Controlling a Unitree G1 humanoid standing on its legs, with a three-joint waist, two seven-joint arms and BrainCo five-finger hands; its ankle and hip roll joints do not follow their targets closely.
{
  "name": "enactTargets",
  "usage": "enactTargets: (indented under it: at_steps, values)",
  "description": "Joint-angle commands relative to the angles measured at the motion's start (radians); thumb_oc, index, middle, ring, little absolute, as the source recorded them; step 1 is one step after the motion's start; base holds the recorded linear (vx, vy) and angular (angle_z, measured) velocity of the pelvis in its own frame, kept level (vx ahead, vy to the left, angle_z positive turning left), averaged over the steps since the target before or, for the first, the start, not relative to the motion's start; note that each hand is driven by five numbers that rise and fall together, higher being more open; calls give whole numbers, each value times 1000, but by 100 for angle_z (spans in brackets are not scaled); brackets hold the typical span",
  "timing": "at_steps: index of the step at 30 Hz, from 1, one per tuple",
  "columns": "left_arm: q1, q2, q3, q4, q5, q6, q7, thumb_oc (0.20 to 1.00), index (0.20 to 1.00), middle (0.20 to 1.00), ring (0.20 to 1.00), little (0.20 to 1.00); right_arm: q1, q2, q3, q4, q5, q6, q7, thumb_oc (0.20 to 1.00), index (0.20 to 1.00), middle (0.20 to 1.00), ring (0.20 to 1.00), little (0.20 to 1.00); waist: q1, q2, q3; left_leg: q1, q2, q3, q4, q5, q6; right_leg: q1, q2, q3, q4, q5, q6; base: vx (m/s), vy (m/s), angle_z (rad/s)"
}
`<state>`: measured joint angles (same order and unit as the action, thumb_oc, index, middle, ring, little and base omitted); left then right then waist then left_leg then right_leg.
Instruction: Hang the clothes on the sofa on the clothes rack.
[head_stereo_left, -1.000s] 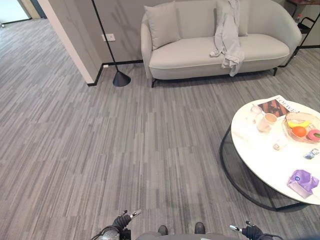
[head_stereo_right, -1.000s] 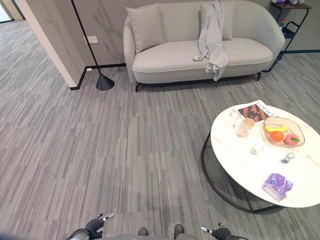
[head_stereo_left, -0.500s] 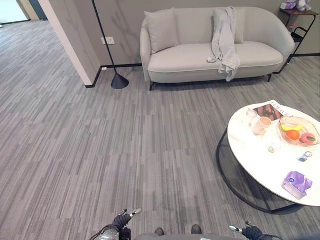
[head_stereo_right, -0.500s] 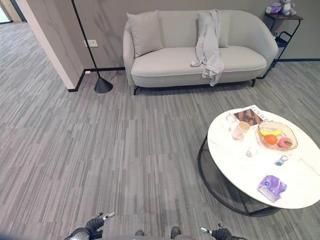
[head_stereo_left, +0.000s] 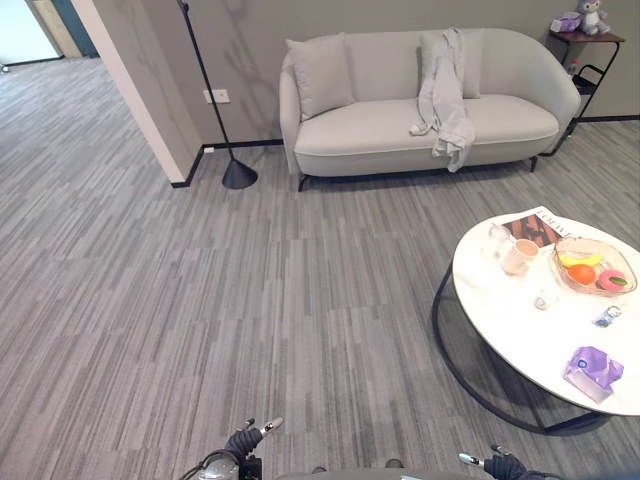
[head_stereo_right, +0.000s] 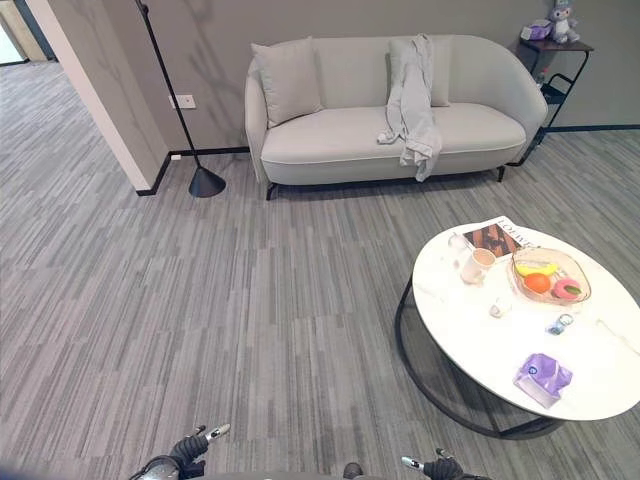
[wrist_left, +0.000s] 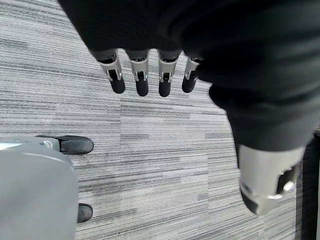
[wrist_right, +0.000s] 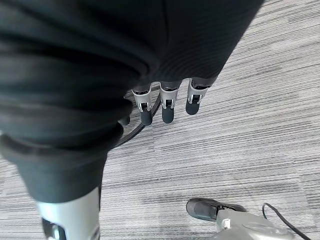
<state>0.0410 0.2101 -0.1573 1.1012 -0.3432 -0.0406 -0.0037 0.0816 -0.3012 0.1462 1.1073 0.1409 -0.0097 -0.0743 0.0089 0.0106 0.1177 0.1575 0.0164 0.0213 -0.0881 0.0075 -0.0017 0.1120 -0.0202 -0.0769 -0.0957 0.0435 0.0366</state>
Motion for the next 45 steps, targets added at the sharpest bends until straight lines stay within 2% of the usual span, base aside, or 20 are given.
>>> enactTargets:
  at_steps: [1,14,17,18,19,20,22,23,24,25,27,28,29,32,35,38,40,41,43,45]
  values:
    - [-61,24,-5,26,-11,-17,-4,1000,1000,1000,1000,1000,-36,-23,20,-6,38,-23,1,1000,1000,1000,1000,1000,-1,-28,16,-31,-11,7,1,-46,-40,13,-37,-33,8,-55,77,27,-26,-8]
    - [-73,38,-7,7,-23,-13,0,1000,1000,1000,1000,1000,-36,-23,23,-20,51,-25,6,1000,1000,1000,1000,1000,-1,-44,38,-37,22,0,37,-44,-52,10,-9,-15,21,-77,50,34,-45,-2]
    - [-82,51,-16,-33,-36,-10,5,1000,1000,1000,1000,1000,-37,-29,24,-56,65,-29,0,1000,1000,1000,1000,1000,14,-73,84,-174,26,-18,259,-57,-63,-7,1,-6,45,-87,21,-102,-174,3]
    - [-96,56,-34,-71,-53,-11,11,1000,1000,1000,1000,1000,-32,-44,20,-98,83,-35,-11,1000,1000,1000,1000,1000,27,-84,143,-322,19,-62,461,37,-55,-13,11,-1,63,-87,-4,-157,-211,8]
    - [-96,55,-34,-71,-53,-10,11,1000,1000,1000,1000,1000,-32,-44,19,-98,83,-35,-11,1000,1000,1000,1000,1000,22,-81,139,-334,20,-69,472,33,-56,-18,15,-6,64,-87,-5,-150,-257,19]
    - [-110,52,-38,-86,-73,-5,16,1000,1000,1000,1000,1000,-41,-55,24,-124,94,-33,-20,1000,1000,1000,1000,1000,24,-87,168,-428,-3,-97,590,66,-34,-23,32,-1,73,-98,-23,9,-165,31]
    - [-114,52,-40,-89,-77,-6,22,1000,1000,1000,1000,1000,-45,-57,23,-125,102,-33,-28,1000,1000,1000,1000,1000,24,-90,170,-464,-15,-106,609,47,-27,-19,37,-6,71,-108,-27,128,-97,22]
    - [-115,44,-27,-87,-87,-7,24,1000,1000,1000,1000,1000,-41,-58,23,-132,103,-32,-24,1000,1000,1000,1000,1000,44,-82,158,-475,-55,-85,473,4,-20,14,47,-1,46,-121,-19,298,21,0]
    - [-111,43,-26,-88,-85,-6,21,1000,1000,1000,1000,1000,-40,-57,26,-133,102,-33,-18,1000,1000,1000,1000,1000,52,-80,146,-466,-61,-83,408,19,-24,24,53,2,34,-125,-16,425,34,3]
    - [-105,43,-23,-87,-80,-8,20,1000,1000,1000,1000,1000,-41,-56,30,-121,101,-36,-18,1000,1000,1000,1000,1000,63,-72,136,-469,-65,-77,295,65,-33,37,70,11,21,-133,-13,228,17,-7]
    - [-104,43,-23,-87,-80,-8,20,1000,1000,1000,1000,1000,-41,-56,30,-121,101,-36,-18,1000,1000,1000,1000,1000,65,-76,140,-457,-68,-73,281,71,-33,43,66,14,19,-134,-12,208,27,-17]
    - [-95,51,-17,-87,-65,-15,14,1000,1000,1000,1000,1000,-54,-58,44,-115,99,-41,-18,1000,1000,1000,1000,1000,91,-65,127,-491,-69,-32,83,140,-47,80,87,43,8,-165,-7,423,64,-29]
    - [-87,56,-13,-85,-62,-18,15,1000,1000,1000,1000,1000,-64,-58,51,-103,97,-42,-19,1000,1000,1000,1000,1000,112,-70,122,-516,-80,-20,18,155,-57,101,91,70,8,-182,-6,714,135,-25]
    - [-58,61,29,-60,-75,-23,18,1000,1000,1000,1000,1000,-66,-34,60,-86,58,-37,-6,1000,1000,1000,1000,1000,138,-78,63,-474,-87,-37,1,209,-51,162,74,115,8,-230,10,529,159,-65]
    - [-53,62,48,-44,-78,-24,17,1000,1000,1000,1000,1000,-68,-21,64,-86,41,-32,1,1000,1000,1000,1000,1000,147,-100,39,-444,-96,-39,1,215,-39,177,36,134,31,-241,29,463,163,-83]
    - [-43,74,60,-46,-73,-24,15,1000,1000,1000,1000,1000,-73,-11,68,-64,15,-30,14,1000,1000,1000,1000,1000,158,-129,5,-375,-119,-35,1,171,-8,141,-26,129,188,-176,83,413,150,-25]
    - [-46,80,58,-57,-74,-17,11,1000,1000,1000,1000,1000,-89,-12,68,-52,16,-28,21,1000,1000,1000,1000,1000,160,-123,12,-328,-125,-32,1,137,17,65,-50,121,404,-37,124,375,204,-42]
    - [-48,85,57,-67,-76,-12,12,1000,1000,1000,1000,1000,-97,-13,61,-57,19,-22,23,1000,1000,1000,1000,1000,138,-103,35,-246,-128,-41,1,94,47,-34,-75,91,629,101,133,389,277,-27]
    - [-46,88,57,-67,-78,-9,15,1000,1000,1000,1000,1000,-92,-12,50,-73,20,-21,21,1000,1000,1000,1000,1000,114,-57,51,-186,-99,-57,1,58,67,-143,-93,34,787,138,117,308,235,-20]
    - [-48,90,59,-70,-83,-9,18,1000,1000,1000,1000,1000,-87,-12,47,-76,19,-21,17,1000,1000,1000,1000,1000,101,-43,56,-165,-92,-67,1,46,72,-187,-125,-7,818,100,104,306,104,17]
